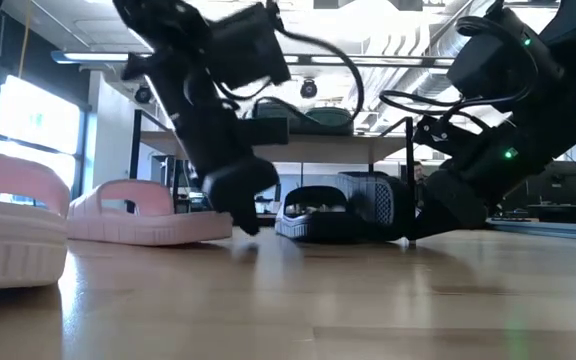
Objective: Pick and place slides into the shelf
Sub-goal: Adjust the black slippers under the shelf
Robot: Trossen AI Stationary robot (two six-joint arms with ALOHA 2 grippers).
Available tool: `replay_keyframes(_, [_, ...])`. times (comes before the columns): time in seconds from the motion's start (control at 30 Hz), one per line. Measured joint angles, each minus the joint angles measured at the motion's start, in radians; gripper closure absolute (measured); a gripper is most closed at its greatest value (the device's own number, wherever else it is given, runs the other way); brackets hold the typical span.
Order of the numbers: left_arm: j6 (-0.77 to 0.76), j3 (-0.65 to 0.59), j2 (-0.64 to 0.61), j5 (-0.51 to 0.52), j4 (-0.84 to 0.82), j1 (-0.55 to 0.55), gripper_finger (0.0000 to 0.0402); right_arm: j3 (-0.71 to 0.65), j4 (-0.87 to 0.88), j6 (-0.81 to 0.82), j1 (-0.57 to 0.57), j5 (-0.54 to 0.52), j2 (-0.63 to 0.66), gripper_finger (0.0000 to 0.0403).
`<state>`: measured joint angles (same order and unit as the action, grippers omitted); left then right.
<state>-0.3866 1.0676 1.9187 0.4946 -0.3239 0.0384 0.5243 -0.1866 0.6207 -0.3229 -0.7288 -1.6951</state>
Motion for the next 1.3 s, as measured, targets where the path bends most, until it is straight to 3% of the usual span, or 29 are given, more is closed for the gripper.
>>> replay_keyframes(0.37, [-0.043,0.001,-0.037,0.012,-0.031,0.097,0.0401,0.071,-0.006,-0.126,0.008,0.008,0.002,0.0403])
replay_keyframes(0.6, [-0.07,0.001,-0.044,0.022,-0.061,0.129,0.0401,0.118,0.157,-0.094,0.012,0.018,0.011,0.0403])
replay_keyframes(0.9, [-0.094,0.0,-0.044,0.034,-0.105,0.175,0.0401,0.213,0.387,-0.015,-0.118,-0.007,0.086,0.0403])
replay_keyframes(1.13, [-0.094,0.0,-0.044,0.03,-0.091,0.244,0.0401,0.269,0.246,-0.229,-0.188,0.1,0.088,0.0402])
replay_keyframes(1.3, [-0.095,0.0,-0.044,0.031,-0.076,0.273,0.0401,0.264,0.107,-0.399,-0.123,0.17,0.068,0.0397])
